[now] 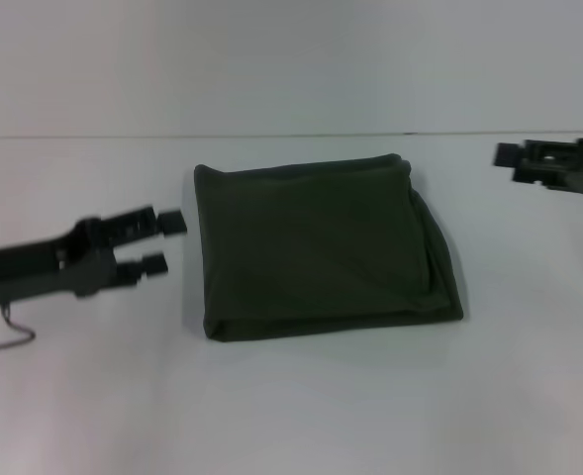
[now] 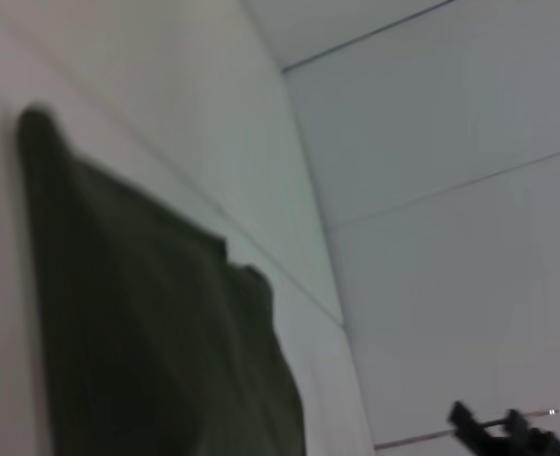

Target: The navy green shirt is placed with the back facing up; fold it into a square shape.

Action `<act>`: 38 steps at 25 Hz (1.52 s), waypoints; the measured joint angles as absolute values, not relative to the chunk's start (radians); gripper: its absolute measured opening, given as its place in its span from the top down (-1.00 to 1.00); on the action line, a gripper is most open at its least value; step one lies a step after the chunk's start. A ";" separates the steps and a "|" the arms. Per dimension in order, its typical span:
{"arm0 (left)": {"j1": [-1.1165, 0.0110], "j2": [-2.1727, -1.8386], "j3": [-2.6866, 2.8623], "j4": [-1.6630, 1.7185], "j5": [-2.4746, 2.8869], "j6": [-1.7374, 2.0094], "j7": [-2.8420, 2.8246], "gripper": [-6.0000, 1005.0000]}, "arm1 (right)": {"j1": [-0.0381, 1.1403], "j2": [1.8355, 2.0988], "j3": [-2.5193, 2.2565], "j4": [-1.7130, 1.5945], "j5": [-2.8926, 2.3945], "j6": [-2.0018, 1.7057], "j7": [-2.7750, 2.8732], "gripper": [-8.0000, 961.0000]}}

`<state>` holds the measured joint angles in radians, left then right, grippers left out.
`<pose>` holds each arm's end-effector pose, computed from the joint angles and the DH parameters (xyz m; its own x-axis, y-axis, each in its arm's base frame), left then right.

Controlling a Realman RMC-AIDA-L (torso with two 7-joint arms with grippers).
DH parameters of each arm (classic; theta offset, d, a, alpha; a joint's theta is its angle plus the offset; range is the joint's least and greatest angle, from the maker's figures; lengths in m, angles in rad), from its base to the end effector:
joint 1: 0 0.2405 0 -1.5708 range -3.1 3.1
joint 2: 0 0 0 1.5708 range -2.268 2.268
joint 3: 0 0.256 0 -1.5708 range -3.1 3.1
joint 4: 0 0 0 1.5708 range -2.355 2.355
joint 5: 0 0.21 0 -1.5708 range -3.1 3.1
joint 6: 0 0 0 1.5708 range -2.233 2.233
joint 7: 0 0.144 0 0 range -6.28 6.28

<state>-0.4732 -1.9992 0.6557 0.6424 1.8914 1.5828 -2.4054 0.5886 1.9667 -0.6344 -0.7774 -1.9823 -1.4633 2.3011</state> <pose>-0.2855 0.3284 0.0416 -0.0580 0.8777 0.4757 0.9077 -0.1520 0.3911 0.2587 0.3833 0.0797 0.2370 -0.7597 -0.6056 -0.9262 -0.3648 0.0952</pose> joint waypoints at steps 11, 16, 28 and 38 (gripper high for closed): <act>-0.453 -2.090 0.658 0.536 1.968 1.349 -2.471 -0.84 | 0.513 1.968 -0.559 -0.672 -1.813 -1.469 2.116 -0.36; -0.468 -2.107 0.658 0.524 1.988 1.304 -2.459 -0.83 | 0.524 1.968 -0.559 -0.670 -1.810 -1.465 2.113 -0.36; -0.454 -2.129 0.651 0.523 1.986 1.285 -2.084 -0.82 | 0.518 1.973 -0.547 -0.660 -1.809 -1.461 2.116 -0.36; -0.469 -2.142 0.670 0.502 1.994 1.222 -2.082 -0.82 | 0.519 1.973 -0.545 -0.658 -1.808 -1.459 2.120 -0.36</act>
<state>-0.4693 -2.1417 0.6696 0.5025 1.9940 1.2220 -2.0815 0.5188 1.9726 -0.5445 -0.6576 -1.8085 -1.4586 2.1198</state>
